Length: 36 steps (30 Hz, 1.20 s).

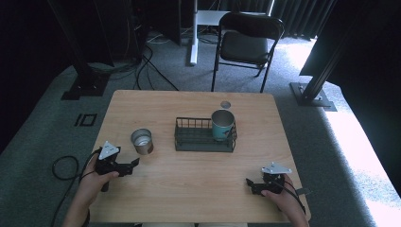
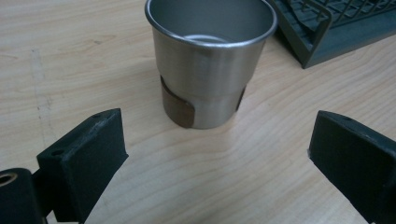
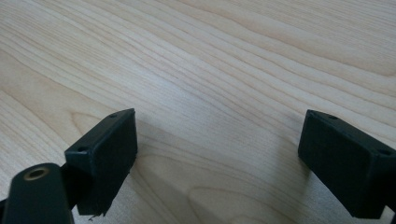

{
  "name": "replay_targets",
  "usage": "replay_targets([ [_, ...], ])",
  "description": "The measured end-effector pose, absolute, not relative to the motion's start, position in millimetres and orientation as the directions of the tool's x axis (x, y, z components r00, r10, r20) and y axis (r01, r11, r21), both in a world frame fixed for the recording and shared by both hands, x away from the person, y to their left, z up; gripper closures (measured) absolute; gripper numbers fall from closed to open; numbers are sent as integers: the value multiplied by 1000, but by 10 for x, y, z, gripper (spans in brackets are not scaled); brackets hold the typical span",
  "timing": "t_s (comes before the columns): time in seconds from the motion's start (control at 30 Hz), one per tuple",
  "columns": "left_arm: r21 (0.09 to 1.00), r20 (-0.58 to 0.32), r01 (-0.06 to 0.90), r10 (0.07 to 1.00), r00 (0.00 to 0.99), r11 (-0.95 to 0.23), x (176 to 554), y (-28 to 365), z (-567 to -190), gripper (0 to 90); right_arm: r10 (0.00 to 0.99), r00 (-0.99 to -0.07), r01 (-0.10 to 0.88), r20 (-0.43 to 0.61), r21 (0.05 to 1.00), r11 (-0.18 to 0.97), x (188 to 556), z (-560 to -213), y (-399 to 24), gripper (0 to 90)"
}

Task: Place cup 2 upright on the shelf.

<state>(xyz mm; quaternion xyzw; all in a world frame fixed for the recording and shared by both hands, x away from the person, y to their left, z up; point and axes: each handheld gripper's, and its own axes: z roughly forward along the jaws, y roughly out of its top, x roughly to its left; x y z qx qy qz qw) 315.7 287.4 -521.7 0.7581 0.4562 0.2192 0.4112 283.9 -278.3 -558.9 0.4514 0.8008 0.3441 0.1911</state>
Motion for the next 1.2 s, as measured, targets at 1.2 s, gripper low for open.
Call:
replay_targets([
  [1.2,870,-19,442,880,475,-220,3567,2638,-5041,35,854,-520,591,4,724,357,2839,-5589,-2784,114],
])
